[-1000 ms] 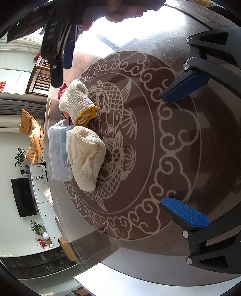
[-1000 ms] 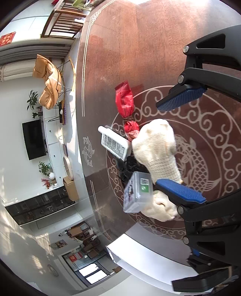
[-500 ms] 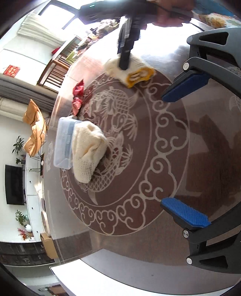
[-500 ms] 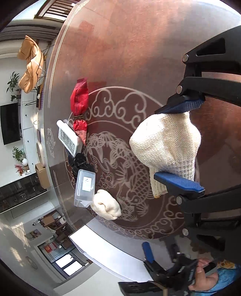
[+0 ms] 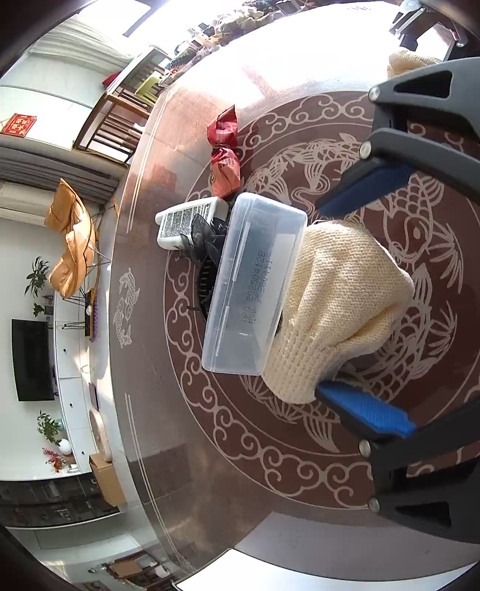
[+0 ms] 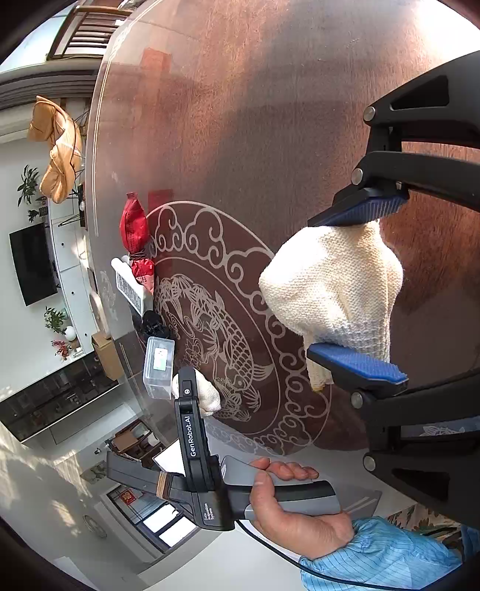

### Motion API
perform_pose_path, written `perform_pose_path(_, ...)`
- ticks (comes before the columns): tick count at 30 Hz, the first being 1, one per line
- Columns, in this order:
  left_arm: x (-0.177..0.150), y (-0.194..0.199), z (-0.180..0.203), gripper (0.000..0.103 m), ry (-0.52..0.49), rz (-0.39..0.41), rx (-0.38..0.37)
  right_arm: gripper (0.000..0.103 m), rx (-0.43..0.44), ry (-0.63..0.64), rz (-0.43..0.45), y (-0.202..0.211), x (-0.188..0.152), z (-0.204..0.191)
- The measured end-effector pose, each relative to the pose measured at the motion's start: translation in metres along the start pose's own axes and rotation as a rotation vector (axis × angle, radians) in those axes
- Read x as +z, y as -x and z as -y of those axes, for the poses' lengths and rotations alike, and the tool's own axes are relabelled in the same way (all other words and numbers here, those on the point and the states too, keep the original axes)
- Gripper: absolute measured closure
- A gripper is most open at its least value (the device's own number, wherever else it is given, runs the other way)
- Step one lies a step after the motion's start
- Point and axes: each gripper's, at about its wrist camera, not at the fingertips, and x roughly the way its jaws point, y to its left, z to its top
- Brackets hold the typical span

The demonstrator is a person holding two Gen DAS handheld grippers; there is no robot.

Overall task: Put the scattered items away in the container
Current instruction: 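Close the left tool on the large cream knitted cloth while the right tool holds its cloth, then carry both knitted cloths over the cardboard box with both tools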

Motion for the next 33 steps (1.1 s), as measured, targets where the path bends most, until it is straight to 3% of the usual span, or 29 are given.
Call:
perform_pose_path(2,-0.011,0.009,-0.001,0.043,-0.042,0.02,-0.033,0.041,0.008,0.027,0.0,0.001,-0.002,-0.001)
perform_pose_path(8,-0.09,0.066,-0.013,0.043,-0.213,-0.006,-0.199,0.04,0.087,0.17,-0.061,0.007,-0.006,-0.011)
perform_pose_path(10,-0.11,0.081,-0.021,0.041,-0.19,-0.001,-0.17,0.04,0.061,0.171,-0.054,0.006,0.001,-0.013)
perform_pose_path(12,-0.122,0.088,-0.028,0.036,-0.125,0.012,-0.15,0.032,0.014,0.121,-0.031,0.003,0.01,-0.014)
perform_pose_path(14,-0.128,0.089,-0.031,0.017,-0.065,0.021,-0.132,0.027,-0.001,0.041,0.004,0.004,0.018,-0.014)
perform_pose_path(15,-0.13,0.088,-0.031,0.014,-0.042,0.021,-0.118,0.027,0.004,-0.004,0.028,0.008,0.018,-0.014)
perform_pose_path(18,-0.13,0.086,-0.027,0.014,0.011,0.034,-0.084,0.026,-0.063,-0.112,0.087,0.027,0.009,-0.016)
perform_pose_path(20,-0.131,0.088,-0.026,0.014,0.035,0.061,-0.046,0.026,-0.119,-0.191,0.08,0.034,-0.004,-0.016)
perform_pose_path(23,-0.129,0.084,-0.022,0.014,0.058,0.06,0.016,0.026,-0.076,-0.325,0.022,0.033,-0.023,-0.013)
perform_pose_path(25,-0.127,0.08,-0.023,0.014,0.079,0.049,0.011,0.026,-0.039,-0.372,-0.01,0.025,-0.03,-0.016)
perform_pose_path(28,-0.126,0.076,-0.024,0.014,0.101,0.033,0.011,0.025,-0.064,-0.344,-0.033,0.006,-0.025,-0.029)
perform_pose_path(33,-0.125,0.071,-0.037,0.014,0.18,0.004,0.041,0.025,-0.232,-0.131,-0.026,-0.021,-0.007,-0.051)
